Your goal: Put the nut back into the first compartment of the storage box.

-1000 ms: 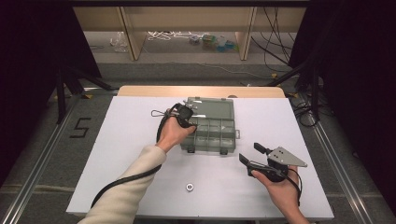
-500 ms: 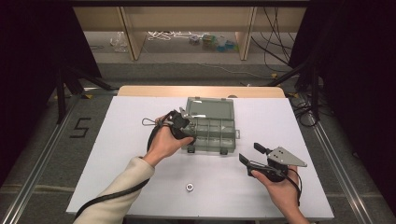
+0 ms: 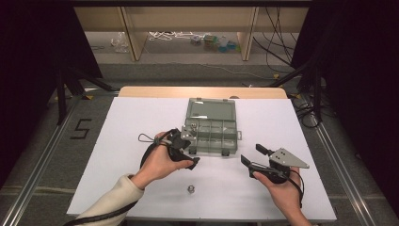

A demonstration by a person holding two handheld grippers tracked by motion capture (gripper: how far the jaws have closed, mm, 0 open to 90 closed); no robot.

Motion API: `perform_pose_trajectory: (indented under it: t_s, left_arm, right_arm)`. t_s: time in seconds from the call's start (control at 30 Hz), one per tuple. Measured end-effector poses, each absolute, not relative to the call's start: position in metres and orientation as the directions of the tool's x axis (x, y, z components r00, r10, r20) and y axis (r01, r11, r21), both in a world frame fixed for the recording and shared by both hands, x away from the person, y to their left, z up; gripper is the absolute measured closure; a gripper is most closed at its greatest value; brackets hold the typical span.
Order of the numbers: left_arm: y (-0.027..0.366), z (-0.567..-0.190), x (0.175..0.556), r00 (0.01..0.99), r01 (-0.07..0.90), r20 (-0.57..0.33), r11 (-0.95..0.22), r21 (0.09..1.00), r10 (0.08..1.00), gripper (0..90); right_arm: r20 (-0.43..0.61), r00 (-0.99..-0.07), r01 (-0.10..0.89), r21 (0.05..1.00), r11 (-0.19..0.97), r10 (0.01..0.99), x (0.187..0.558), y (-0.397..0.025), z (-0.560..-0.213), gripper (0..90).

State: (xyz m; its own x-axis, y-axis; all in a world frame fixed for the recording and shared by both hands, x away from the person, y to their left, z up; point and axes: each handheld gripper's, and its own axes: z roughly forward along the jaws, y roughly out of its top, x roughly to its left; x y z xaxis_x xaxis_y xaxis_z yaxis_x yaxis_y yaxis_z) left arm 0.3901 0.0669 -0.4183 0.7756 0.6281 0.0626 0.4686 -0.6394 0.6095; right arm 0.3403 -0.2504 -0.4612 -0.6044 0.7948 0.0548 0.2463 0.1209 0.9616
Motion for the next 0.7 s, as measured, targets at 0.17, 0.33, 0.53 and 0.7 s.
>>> perform_pose_trajectory:
  t_s: [0.17, 0.33, 0.53, 0.7]
  left_arm:
    - [0.067, -0.426, 0.375, 0.818, 0.436, 0.065, -0.690, 0.579, 0.571, 19.4]
    - [0.065, -0.434, 0.363, 0.826, 0.448, 0.042, -0.701, 0.555, 0.562, 21.2]
    - [0.059, -0.445, 0.356, 0.838, 0.454, 0.025, -0.723, 0.520, 0.545, 22.1]
    - [0.056, -0.453, 0.354, 0.860, 0.436, 0.020, -0.753, 0.494, 0.511, 24.1]
  right_arm:
    - [0.053, -0.604, 0.260, 0.956, 0.134, 0.795, 0.339, -0.251, -0.460, 27.4]
    - [0.051, -0.604, 0.251, 0.959, 0.129, 0.796, 0.340, -0.250, -0.460, 27.4]
    - [0.043, -0.600, 0.251, 0.958, 0.136, 0.799, 0.339, -0.250, -0.460, 27.4]
    - [0.050, -0.603, 0.251, 0.959, 0.131, 0.796, 0.340, -0.250, -0.460, 27.4]
